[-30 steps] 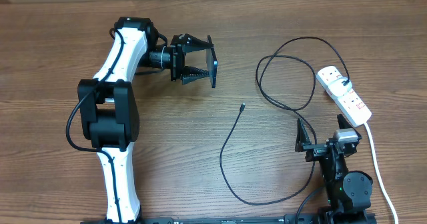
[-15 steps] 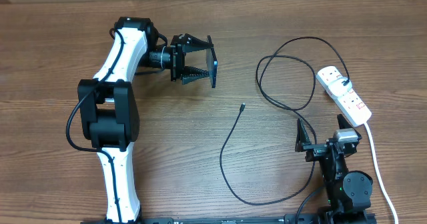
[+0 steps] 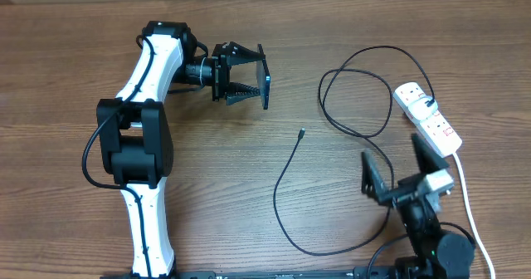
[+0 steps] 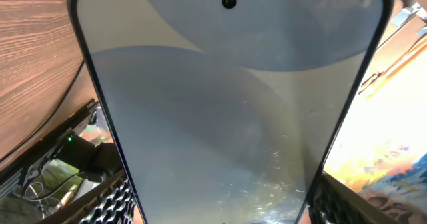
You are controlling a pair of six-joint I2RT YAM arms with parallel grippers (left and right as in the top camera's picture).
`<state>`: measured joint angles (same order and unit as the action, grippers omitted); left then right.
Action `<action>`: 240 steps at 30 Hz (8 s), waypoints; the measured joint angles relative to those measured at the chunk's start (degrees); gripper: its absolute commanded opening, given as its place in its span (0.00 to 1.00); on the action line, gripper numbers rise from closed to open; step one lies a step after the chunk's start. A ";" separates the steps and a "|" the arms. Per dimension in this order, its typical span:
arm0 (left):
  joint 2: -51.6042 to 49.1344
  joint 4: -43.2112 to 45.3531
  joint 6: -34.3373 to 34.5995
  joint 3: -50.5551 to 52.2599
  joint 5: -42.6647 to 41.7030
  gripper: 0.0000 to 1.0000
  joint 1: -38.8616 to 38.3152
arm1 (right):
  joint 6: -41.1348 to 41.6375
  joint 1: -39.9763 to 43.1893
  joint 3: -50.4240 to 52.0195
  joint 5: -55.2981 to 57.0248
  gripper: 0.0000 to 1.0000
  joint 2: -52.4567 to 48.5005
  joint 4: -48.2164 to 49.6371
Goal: Plug charger to phone and switch on socket
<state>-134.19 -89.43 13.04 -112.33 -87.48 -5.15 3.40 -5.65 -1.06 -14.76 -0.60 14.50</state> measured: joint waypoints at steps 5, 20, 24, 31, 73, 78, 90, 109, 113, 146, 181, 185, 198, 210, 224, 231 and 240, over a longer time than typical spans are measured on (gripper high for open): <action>0.00 0.00 0.00 0.00 -0.02 0.70 0.00 | 5.27 0.00 -0.04 -8.48 1.00 0.04 10.71; 0.00 -0.17 0.00 -0.02 -0.24 0.70 0.00 | -0.98 0.04 -38.62 -11.23 1.00 -21.20 -37.97; 0.00 -0.15 0.00 -0.02 -0.26 0.70 0.00 | -2.25 0.02 -46.01 -19.12 1.00 -31.82 -40.15; 0.00 -0.17 -0.13 -0.02 -0.31 0.70 0.00 | 0.22 0.02 -46.95 -32.13 1.00 -42.14 -31.32; 0.00 -0.17 -0.17 -0.11 -0.39 0.70 0.00 | 23.19 -39.45 -77.68 39.63 0.95 -90.40 -47.95; 0.00 -0.17 -0.17 -0.11 -0.39 0.70 0.00 | 23.45 -39.45 -77.68 37.62 0.80 -90.42 -47.95; 0.00 0.15 -1.25 -0.11 -0.39 0.71 0.00 | 23.37 -39.45 -77.68 34.38 0.66 -90.40 -47.19; 0.00 0.94 -2.78 -0.11 -0.39 0.70 0.00 | 23.37 -39.45 -77.68 35.08 0.52 -90.84 -46.62; 0.00 1.16 -2.78 -0.11 -0.37 0.70 0.00 | 23.37 -39.45 -77.68 35.17 0.51 -90.90 -46.64; 0.00 2.82 -2.78 -0.11 -0.35 0.70 -0.11 | 23.39 -39.45 -77.68 35.12 0.32 -92.63 -46.16; 0.00 2.64 -2.75 -0.11 -0.37 0.72 -0.11 | 23.61 -39.43 -77.68 35.12 0.14 -92.63 -46.62; 0.00 2.51 -2.73 -0.11 -0.37 0.73 -0.11 | 23.76 -39.43 -77.68 35.80 0.04 -92.63 -46.77; 0.00 2.32 -1.81 -0.20 -1.20 1.00 -0.11 | 24.72 -39.41 -77.68 35.67 0.04 -92.80 -46.31; 0.00 2.82 1.64 -0.31 -1.73 1.00 -0.11 | 49.81 -39.45 -77.68 41.11 0.04 -92.91 -45.72; 0.00 2.86 2.27 -0.33 -1.73 0.75 -0.11 | 101.90 -39.45 -77.68 35.60 0.04 -92.91 -45.59; 0.00 2.86 3.82 -0.33 -1.73 0.59 -0.11 | 111.82 -39.43 -77.68 34.49 0.04 -92.91 -45.09; 0.00 2.84 6.14 -0.35 -1.46 0.42 -0.11 | 112.43 -39.45 -77.68 34.45 0.04 -92.91 -42.69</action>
<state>-134.19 -86.59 19.18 -112.68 -88.95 -5.26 115.83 -45.10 -78.74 19.68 -93.51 -28.18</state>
